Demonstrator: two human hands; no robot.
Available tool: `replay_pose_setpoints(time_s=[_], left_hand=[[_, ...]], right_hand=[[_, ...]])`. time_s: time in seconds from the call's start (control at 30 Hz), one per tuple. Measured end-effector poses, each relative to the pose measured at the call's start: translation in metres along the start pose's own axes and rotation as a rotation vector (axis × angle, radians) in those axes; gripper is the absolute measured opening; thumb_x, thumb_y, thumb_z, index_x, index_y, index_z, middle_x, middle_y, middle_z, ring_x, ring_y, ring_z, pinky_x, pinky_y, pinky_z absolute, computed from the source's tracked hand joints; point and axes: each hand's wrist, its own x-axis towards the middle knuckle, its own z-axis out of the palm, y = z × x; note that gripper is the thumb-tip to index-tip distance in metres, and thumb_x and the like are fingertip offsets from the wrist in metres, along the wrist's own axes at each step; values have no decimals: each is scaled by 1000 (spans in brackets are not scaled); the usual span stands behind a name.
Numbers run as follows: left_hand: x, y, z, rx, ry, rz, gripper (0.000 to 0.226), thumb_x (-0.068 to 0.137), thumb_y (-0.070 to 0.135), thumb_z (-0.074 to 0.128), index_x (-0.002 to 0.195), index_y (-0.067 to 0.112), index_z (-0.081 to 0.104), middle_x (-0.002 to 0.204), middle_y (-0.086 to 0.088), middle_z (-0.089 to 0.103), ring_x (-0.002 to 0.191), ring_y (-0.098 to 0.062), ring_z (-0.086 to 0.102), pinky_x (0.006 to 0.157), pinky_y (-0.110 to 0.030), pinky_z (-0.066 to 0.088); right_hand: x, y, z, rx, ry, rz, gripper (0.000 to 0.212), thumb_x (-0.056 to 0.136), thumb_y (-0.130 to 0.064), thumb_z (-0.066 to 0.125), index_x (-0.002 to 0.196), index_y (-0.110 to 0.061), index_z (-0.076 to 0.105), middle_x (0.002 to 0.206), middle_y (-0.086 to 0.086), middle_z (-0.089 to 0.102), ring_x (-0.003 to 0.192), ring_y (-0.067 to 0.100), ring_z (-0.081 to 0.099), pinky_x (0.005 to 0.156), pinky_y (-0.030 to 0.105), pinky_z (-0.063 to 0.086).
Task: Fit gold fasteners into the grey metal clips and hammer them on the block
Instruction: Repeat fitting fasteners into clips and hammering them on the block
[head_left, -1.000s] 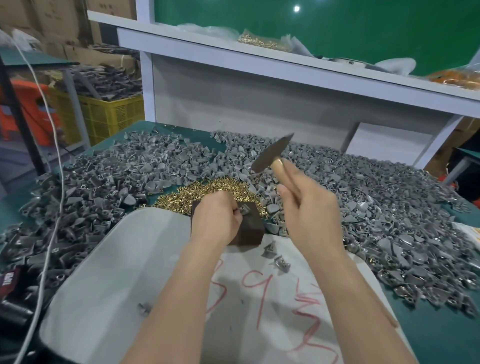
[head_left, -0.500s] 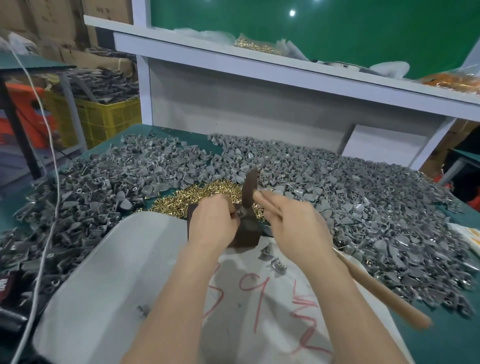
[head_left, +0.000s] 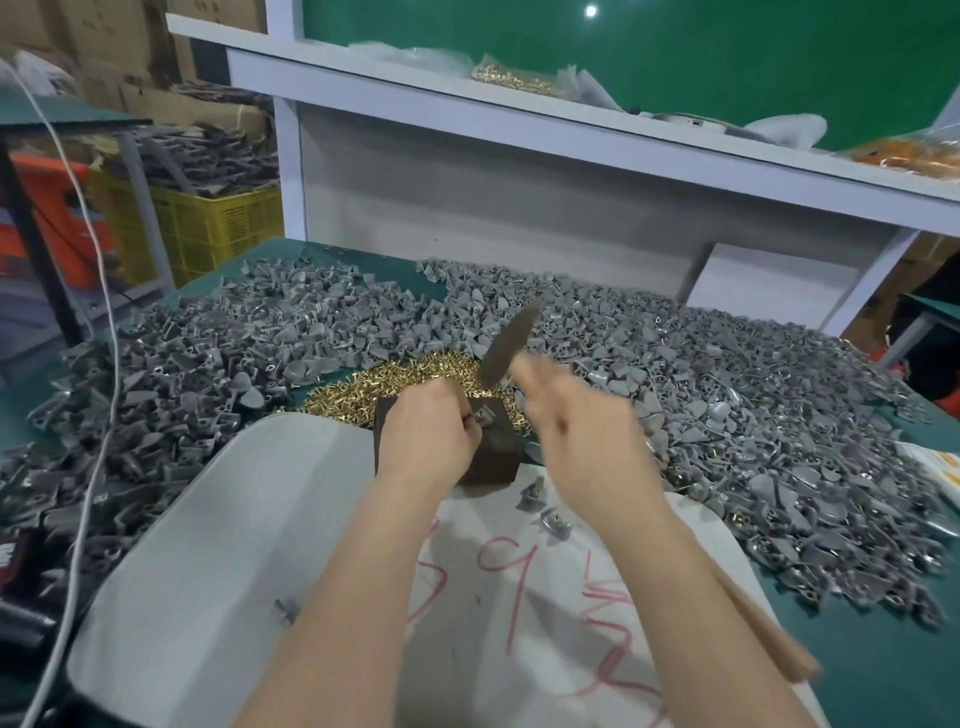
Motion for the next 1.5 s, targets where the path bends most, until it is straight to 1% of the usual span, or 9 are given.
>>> replay_pose_setpoints(time_s=[0.3, 0.43, 0.63, 0.8, 1.0, 1.07, 1.17, 1.4, 1.5], left_hand=[[-1, 1, -3, 1, -18, -5, 5, 84, 14, 62, 84, 15, 67, 86, -6, 68, 81, -27, 63, 72, -35, 54], [-1, 1, -3, 10, -22, 8, 13, 88, 13, 57, 92, 16, 69, 95, -7, 69, 90, -28, 63, 81, -39, 53], [1, 1, -2, -6, -28, 40, 14, 89, 15, 57, 96, 19, 69, 99, -3, 68, 95, -25, 61, 84, -39, 52], [1, 4, 0, -135, -46, 103, 18, 86, 13, 58, 98, 19, 69, 97, 0, 68, 94, -20, 62, 86, -35, 50], [7, 3, -13, -489, 354, -88, 24, 92, 17, 55, 116, 17, 61, 112, 2, 61, 98, -11, 57, 86, -23, 41], [8, 1, -19, -725, 487, -193, 20, 93, 15, 53, 111, 22, 59, 114, 2, 59, 99, -8, 55, 87, -21, 42], [12, -8, -27, -1015, 643, -373, 23, 92, 9, 48, 103, 28, 56, 114, 5, 57, 97, -2, 54, 79, -12, 40], [18, -32, -39, -1269, 910, -563, 22, 91, 3, 45, 100, 21, 54, 90, 11, 57, 75, 2, 55, 63, -9, 44], [20, -42, -42, -1244, 992, -590, 21, 92, 5, 44, 102, 20, 53, 97, 7, 54, 75, 3, 51, 64, -7, 41]], right_hand=[[11, 32, 0, 30, -123, 269, 29, 98, -26, 47, 125, -19, 54, 93, -3, 60, 76, 18, 53, 69, 26, 39], [10, 54, 9, -42, -279, 356, 31, 100, -37, 40, 77, -20, 54, 63, -4, 50, 67, 24, 50, 57, 30, 37], [7, 53, 22, -181, -124, 293, 38, 96, -38, 48, 131, -24, 53, 112, 2, 53, 100, 20, 48, 86, 33, 40], [19, 19, 31, 156, -274, 26, 25, 92, -24, 58, 116, -28, 63, 97, -13, 62, 88, 4, 58, 82, 18, 45], [77, 33, 12, 283, 292, 427, 19, 96, -28, 50, 109, -18, 60, 108, 2, 64, 80, -1, 55, 68, 5, 43], [90, 33, 21, 13, 93, 492, 51, 98, -37, 42, 143, -12, 35, 146, 15, 37, 130, 27, 40, 109, 35, 32], [92, -3, 61, -175, -133, 223, 64, 96, -45, 42, 151, -30, 12, 158, 8, 5, 145, 34, 0, 114, 45, -4], [100, -108, 157, 388, -737, 112, 35, 96, -27, 47, 126, -12, 59, 130, 11, 56, 122, 27, 50, 92, 17, 44], [107, -117, 180, 126, -729, -4, 39, 96, -34, 46, 132, -21, 52, 144, 12, 39, 131, 32, 38, 109, 42, 31]])
